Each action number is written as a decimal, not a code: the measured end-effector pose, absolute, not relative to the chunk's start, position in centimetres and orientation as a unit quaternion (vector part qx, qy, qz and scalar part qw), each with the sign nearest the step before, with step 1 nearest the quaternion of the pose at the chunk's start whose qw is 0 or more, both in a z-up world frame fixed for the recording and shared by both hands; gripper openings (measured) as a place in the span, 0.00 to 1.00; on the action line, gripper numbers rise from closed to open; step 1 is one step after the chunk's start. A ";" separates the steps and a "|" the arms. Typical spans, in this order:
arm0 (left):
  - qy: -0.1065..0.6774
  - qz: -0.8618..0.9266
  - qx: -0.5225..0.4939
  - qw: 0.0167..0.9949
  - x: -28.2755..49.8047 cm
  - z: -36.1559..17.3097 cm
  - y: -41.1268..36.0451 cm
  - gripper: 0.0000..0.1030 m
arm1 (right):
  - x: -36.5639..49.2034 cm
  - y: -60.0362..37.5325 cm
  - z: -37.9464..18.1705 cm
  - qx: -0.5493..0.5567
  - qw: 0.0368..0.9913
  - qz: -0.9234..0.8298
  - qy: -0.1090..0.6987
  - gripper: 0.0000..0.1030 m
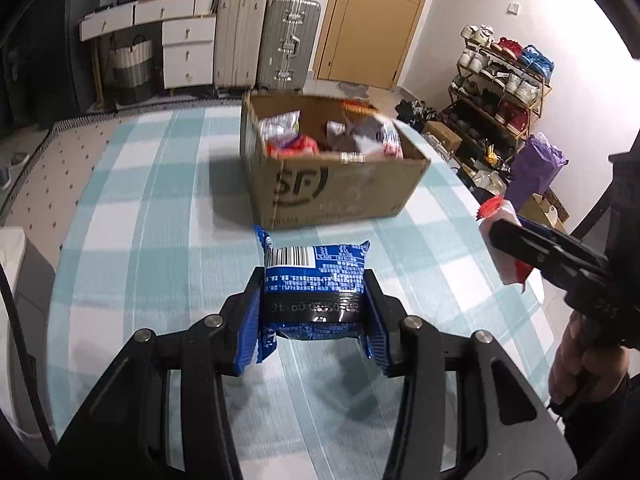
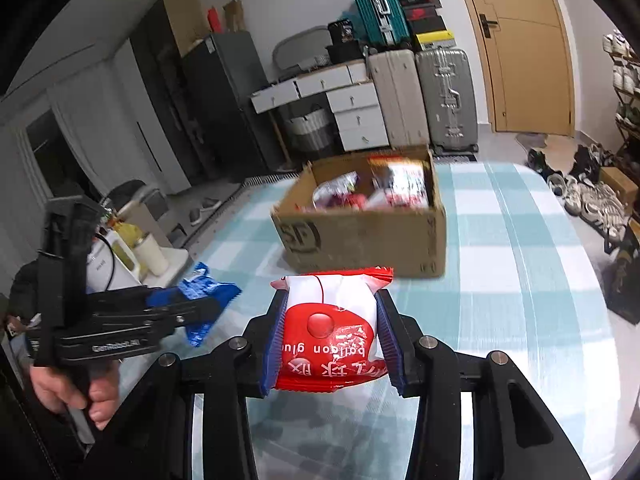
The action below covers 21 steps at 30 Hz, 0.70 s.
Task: Organize snacks
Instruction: 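Carry the blue biscuit pack and red gum pack over the box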
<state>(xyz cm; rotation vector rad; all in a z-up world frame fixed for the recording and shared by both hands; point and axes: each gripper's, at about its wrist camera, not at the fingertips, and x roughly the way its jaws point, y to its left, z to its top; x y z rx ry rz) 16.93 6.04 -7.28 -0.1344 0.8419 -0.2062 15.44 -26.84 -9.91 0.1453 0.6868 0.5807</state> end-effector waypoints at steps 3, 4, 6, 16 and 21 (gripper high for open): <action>0.402 -0.104 -0.069 0.907 18.3 -6.1 6.4 0.41 | 16.3 -26.3 -8.1 0.064 0.899 0.291 0.322 0.41; 0.401 -0.103 -0.070 0.908 18.9 -5.8 6.5 0.41 | 16.5 -26.1 -7.7 0.063 0.899 0.292 0.320 0.41; 0.395 -0.099 -0.067 0.911 20.1 -5.0 6.8 0.41 | 17.0 -25.7 -6.5 0.057 0.900 0.298 0.313 0.41; 0.379 -0.084 -0.072 0.919 25.7 -1.6 8.6 0.41 | 21.4 -22.5 -1.3 0.011 0.912 0.300 0.280 0.41; 0.370 -0.082 -0.059 0.923 28.4 -0.1 8.8 0.41 | 25.1 -21.5 0.6 0.016 0.909 0.301 0.290 0.41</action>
